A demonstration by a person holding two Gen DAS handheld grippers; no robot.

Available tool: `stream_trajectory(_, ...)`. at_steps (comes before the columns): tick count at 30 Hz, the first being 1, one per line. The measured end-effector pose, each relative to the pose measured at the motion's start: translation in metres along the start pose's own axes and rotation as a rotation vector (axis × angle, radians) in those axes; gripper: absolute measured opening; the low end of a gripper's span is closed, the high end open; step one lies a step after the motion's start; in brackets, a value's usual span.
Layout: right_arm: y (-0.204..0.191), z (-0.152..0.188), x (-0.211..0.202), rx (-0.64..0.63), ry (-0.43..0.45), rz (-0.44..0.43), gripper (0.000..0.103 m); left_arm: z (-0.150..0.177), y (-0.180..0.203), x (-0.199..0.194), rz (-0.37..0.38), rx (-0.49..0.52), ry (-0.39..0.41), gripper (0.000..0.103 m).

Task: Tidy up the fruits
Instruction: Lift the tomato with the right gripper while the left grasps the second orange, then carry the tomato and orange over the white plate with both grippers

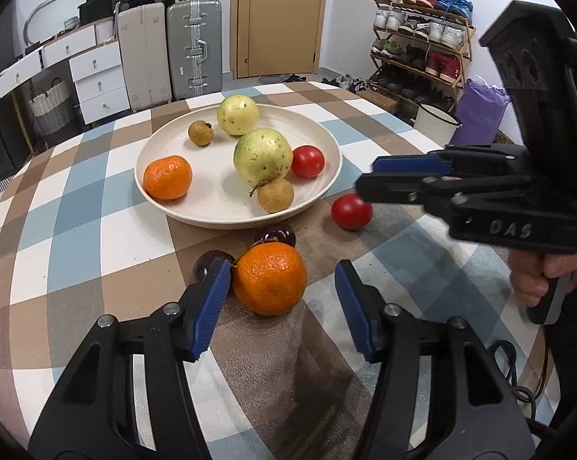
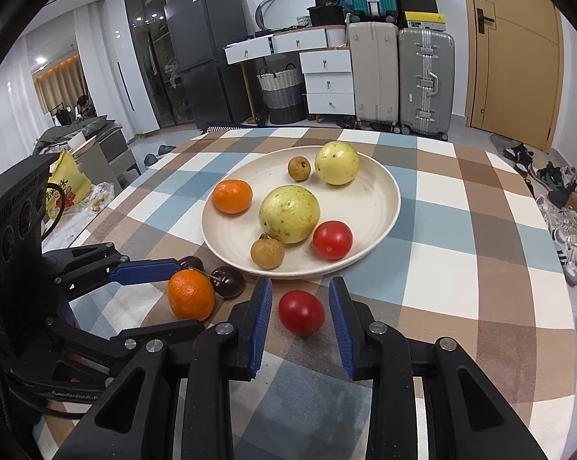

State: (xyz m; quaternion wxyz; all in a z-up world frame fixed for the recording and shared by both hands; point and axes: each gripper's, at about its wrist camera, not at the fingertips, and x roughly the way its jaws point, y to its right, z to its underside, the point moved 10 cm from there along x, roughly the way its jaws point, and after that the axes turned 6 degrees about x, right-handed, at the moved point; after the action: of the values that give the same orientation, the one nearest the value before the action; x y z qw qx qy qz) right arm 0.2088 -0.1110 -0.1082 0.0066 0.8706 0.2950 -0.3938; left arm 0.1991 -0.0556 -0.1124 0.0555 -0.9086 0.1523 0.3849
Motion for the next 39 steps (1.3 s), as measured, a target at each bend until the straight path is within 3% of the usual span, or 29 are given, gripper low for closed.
stream_trajectory(7, 0.010, 0.007, -0.003, 0.005, -0.037, 0.000, 0.047, 0.002, 0.001, 0.003, -0.017, 0.031, -0.016, 0.046)
stream_trajectory(16, -0.006, 0.029, 0.032, -0.059, -0.139, 0.024, 0.048, 0.003, -0.001, 0.003, -0.011, 0.021, -0.018, 0.046)
stream_trajectory(22, -0.008, 0.031, 0.036, -0.079, -0.144, 0.023, 0.030, 0.002, -0.002, 0.000, -0.003, 0.004, -0.007, 0.037)
stream_trajectory(39, -0.009, 0.011, 0.013, -0.050, -0.036, -0.029, 0.030, -0.010, -0.006, -0.032, 0.023, -0.042, 0.121, 0.036)
